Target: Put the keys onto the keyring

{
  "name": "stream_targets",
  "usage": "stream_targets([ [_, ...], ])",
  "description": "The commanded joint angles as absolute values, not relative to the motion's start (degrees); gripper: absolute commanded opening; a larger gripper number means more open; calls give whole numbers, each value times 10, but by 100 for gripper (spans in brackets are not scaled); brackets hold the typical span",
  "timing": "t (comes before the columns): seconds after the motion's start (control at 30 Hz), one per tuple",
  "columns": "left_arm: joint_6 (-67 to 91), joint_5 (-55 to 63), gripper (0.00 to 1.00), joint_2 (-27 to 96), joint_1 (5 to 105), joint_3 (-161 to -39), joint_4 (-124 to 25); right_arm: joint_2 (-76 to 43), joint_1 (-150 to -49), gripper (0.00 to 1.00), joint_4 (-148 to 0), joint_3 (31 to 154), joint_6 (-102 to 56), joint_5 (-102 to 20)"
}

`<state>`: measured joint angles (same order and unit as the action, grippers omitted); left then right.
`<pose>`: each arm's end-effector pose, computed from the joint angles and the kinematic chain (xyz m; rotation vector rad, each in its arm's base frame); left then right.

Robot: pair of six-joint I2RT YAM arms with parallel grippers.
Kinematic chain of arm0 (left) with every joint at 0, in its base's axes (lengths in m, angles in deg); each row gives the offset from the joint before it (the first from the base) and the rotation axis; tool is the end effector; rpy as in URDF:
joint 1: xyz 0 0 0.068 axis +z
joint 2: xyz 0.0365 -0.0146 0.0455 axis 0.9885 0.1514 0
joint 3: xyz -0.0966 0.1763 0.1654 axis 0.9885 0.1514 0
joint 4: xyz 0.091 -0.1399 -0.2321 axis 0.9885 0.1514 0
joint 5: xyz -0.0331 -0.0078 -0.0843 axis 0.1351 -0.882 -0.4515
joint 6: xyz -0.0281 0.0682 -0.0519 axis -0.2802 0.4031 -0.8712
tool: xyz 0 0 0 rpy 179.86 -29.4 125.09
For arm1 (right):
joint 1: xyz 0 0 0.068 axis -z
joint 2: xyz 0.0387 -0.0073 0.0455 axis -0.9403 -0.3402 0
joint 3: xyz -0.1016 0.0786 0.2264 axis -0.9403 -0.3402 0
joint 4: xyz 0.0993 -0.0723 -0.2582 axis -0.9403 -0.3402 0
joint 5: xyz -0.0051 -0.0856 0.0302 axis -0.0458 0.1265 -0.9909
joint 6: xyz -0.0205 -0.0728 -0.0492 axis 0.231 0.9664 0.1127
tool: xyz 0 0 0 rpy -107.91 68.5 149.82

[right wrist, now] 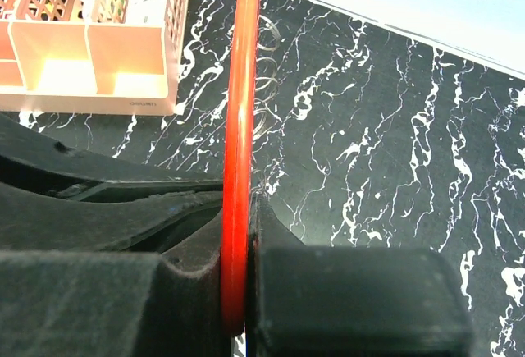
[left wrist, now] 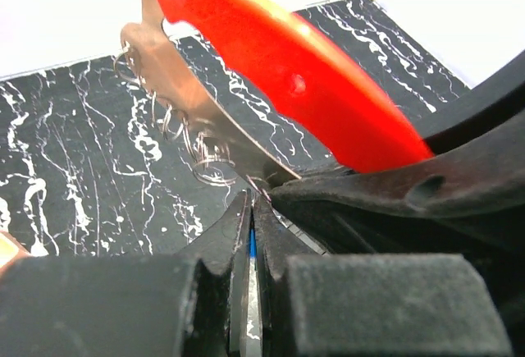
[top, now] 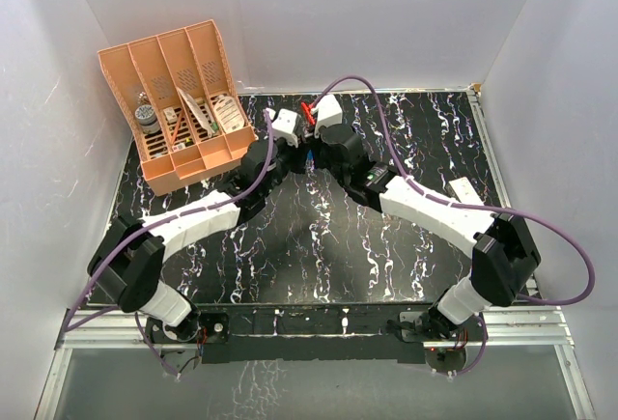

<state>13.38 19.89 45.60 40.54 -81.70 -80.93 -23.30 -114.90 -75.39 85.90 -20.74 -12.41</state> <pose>0.3245 -0.2660 0.2667 0.3232 1.5655 -0.5922 0.3224 0.2798 0.2835 -0.4290 1.8630 0.2331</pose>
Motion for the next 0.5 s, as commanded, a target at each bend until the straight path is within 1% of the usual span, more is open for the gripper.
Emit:
stream_targets([
  [0.0,143,156,0,396,374,-829,-901,-215,-1164,0,-714,852,-219,-205],
  [0.23,173,193,0,380,380,-813,-872,-166,-1160,0,-729,832,-209,-202],
  [0.47,173,197,0,374,395,-798,-863,-134,-1156,0,-751,825,-202,-193],
])
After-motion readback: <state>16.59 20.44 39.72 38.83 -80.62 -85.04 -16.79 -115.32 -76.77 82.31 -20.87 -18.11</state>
